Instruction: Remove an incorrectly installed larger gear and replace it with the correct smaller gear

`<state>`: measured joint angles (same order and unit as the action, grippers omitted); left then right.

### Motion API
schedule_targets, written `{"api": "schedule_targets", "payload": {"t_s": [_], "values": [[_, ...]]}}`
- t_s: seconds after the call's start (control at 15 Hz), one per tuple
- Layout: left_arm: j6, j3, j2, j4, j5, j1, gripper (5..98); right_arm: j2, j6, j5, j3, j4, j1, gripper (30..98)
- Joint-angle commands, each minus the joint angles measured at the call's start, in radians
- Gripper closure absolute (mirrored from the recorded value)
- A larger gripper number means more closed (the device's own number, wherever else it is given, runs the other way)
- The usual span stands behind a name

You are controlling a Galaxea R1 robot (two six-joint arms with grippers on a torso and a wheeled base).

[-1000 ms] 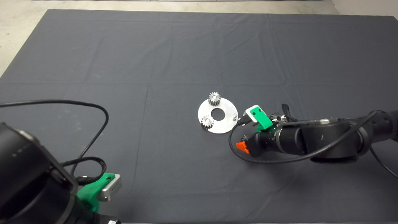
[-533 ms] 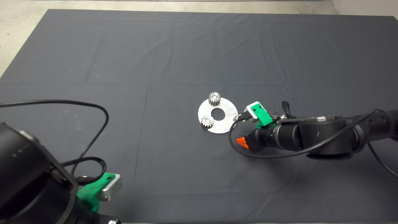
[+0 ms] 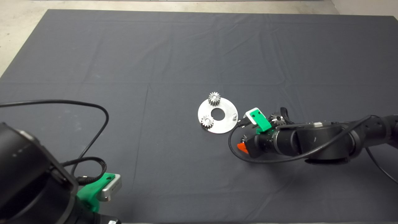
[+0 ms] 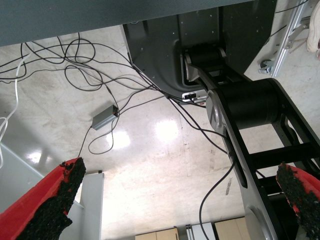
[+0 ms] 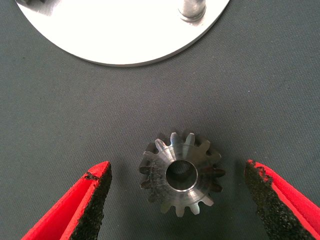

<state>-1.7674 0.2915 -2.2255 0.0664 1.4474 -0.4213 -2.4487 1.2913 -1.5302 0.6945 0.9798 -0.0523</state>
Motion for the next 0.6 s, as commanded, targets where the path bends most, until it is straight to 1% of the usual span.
{"api": "schedule_targets", "payload": {"t_s": [0.0, 0.13, 0.27, 0.33, 0.53], "values": [[-0.007, -0.017, -0.001, 0.016, 0.002, -0.011, 5.4, 0.004, 0.002, 0.001, 0.002, 0.039, -0.009, 57.9], [-0.007, -0.017, -0.001, 0.016, 0.002, -0.011, 5.4, 0.003, 0.002, 0.001, 0.007, 0.049, -0.003, 61.6], [-0.007, -0.017, -0.001, 0.016, 0.002, -0.011, 5.4, 0.003, 0.001, 0.002, 0.037, 0.05, 0.009, 61.6], [-0.007, -0.017, -0.001, 0.016, 0.002, -0.011, 5.4, 0.004, 0.0, 0.004, 0.036, 0.05, 0.013, 62.0], [-0.007, -0.017, -0.001, 0.016, 0.002, -0.011, 5.4, 0.004, 0.0, 0.004, 0.035, 0.051, 0.012, 67.0]]}}
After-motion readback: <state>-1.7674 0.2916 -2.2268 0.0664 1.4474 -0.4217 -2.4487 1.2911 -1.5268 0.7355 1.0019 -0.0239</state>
